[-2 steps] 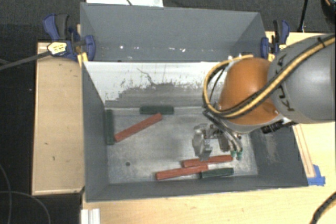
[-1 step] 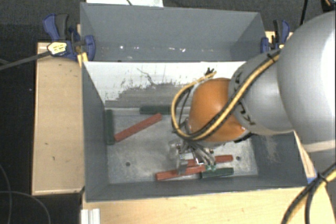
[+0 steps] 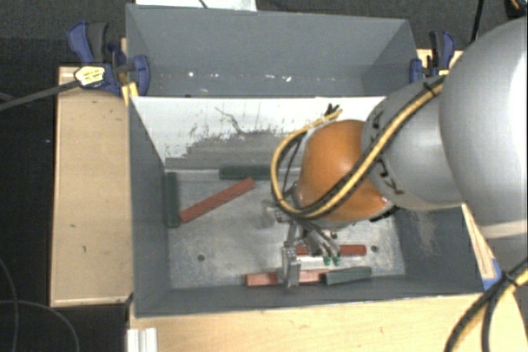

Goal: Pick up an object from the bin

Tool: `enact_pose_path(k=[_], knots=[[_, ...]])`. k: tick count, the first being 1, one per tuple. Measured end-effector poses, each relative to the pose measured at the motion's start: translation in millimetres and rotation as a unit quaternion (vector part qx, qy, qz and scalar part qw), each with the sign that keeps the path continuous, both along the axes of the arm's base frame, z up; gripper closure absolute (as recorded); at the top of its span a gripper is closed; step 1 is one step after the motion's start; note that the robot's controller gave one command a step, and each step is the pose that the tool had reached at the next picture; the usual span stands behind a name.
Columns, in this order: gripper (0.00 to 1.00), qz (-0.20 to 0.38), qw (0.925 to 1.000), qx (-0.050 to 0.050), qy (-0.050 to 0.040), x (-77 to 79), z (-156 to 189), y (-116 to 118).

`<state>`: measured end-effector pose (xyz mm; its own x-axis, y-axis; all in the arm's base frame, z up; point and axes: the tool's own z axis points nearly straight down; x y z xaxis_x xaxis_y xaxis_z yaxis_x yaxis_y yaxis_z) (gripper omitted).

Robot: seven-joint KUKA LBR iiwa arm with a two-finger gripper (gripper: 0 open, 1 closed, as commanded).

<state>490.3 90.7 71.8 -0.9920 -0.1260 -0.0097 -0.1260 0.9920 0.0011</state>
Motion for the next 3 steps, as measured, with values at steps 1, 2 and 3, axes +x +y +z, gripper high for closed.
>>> enact_pose_path(k=[1, 2, 3], knots=[[0.00, 0.040, 0.9992, -0.003, 0.0010, 67.1, 6.9, -83.1], [1.00, 0.044, 0.9990, -0.001, 0.0039, 64.2, 5.8, -77.2], [1.00, 0.042, 0.9991, -0.002, 0.0000, 39.0, 154.0, -95.0]])
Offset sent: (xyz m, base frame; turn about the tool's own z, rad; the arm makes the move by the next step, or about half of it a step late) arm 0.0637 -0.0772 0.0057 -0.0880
